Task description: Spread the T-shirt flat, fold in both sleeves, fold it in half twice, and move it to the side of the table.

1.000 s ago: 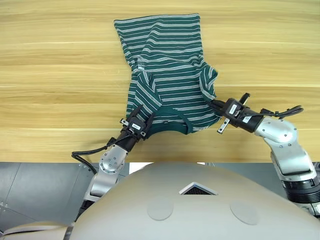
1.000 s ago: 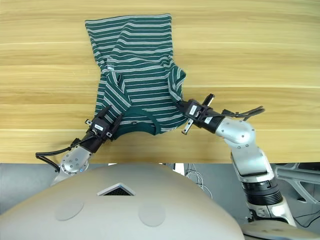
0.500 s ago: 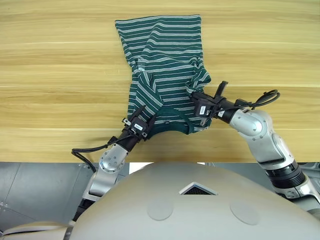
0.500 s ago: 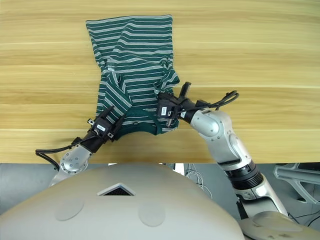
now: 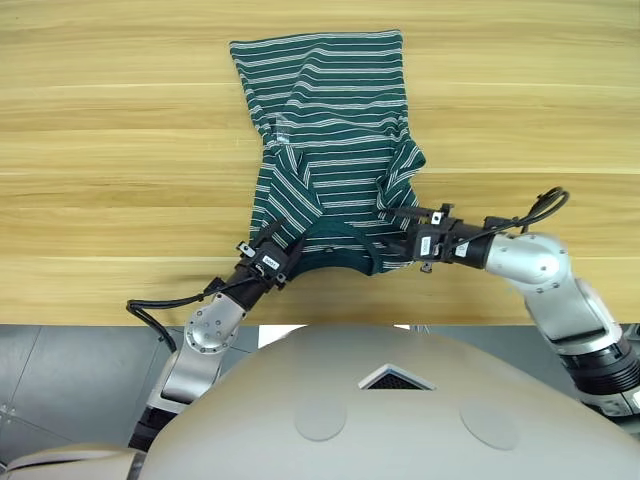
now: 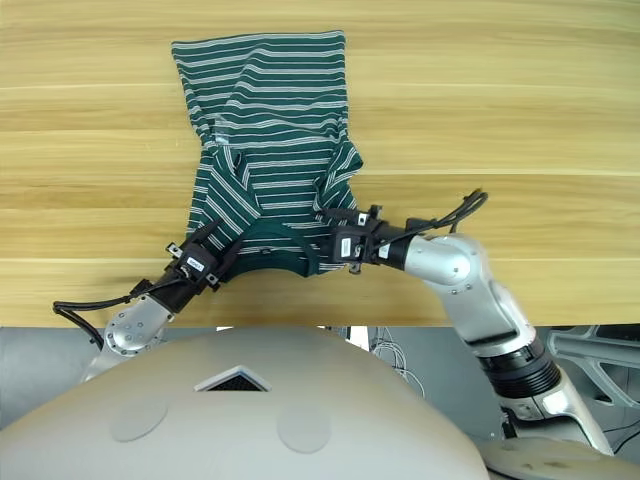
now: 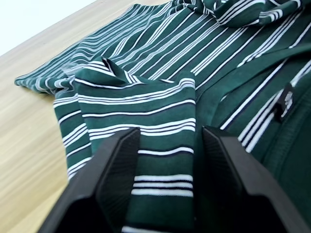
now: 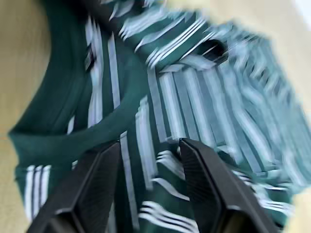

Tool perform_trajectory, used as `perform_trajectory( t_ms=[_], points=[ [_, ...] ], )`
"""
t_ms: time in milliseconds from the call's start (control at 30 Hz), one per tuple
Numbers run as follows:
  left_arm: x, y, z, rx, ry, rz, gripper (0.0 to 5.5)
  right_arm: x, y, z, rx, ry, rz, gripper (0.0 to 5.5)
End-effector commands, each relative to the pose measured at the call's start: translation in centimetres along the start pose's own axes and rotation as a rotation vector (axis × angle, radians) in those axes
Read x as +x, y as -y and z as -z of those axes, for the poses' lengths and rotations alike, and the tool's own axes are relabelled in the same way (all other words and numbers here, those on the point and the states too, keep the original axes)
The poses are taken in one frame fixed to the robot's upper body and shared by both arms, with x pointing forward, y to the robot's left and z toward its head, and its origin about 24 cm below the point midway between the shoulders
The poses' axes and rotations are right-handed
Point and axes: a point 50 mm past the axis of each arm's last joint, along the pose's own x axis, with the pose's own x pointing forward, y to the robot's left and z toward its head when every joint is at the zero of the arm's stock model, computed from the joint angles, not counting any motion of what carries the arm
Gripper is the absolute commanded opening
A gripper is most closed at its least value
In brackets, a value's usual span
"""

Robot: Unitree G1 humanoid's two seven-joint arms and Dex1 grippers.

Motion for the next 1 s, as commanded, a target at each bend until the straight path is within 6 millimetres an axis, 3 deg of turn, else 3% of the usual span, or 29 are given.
perform_trajectory(
  t_ms=[33,233,433,633,867,1000],
  points=[
    [-0.7,0.0,1.6,0.041,-0.105,0.028,2.26,-2.0,3.9,-0.4,0.098,0.081,0.110,2.27],
    [-0.6,0.5,1.2,0.029,-0.079,0.049,2.26,-1.5,7.1,4.5,0.071,-0.151,0.269,2.27],
    [-0.6,0.5,0.9,0.027,-0.069,0.050,2.26,-0.9,8.4,6.9,-0.003,-0.265,0.305,2.27],
    [-0.5,0.5,0.7,0.030,-0.058,0.054,2.26,0.4,7.6,7.3,-0.033,-0.275,0.254,2.27],
    [-0.6,0.4,0.8,0.030,-0.063,0.058,2.26,2.1,6.9,6.0,-0.030,-0.189,0.213,2.27],
    [-0.6,0.5,0.8,0.032,-0.068,0.068,2.26,2.2,7.7,4.9,-0.028,-0.139,0.270,2.27]
  ],
)
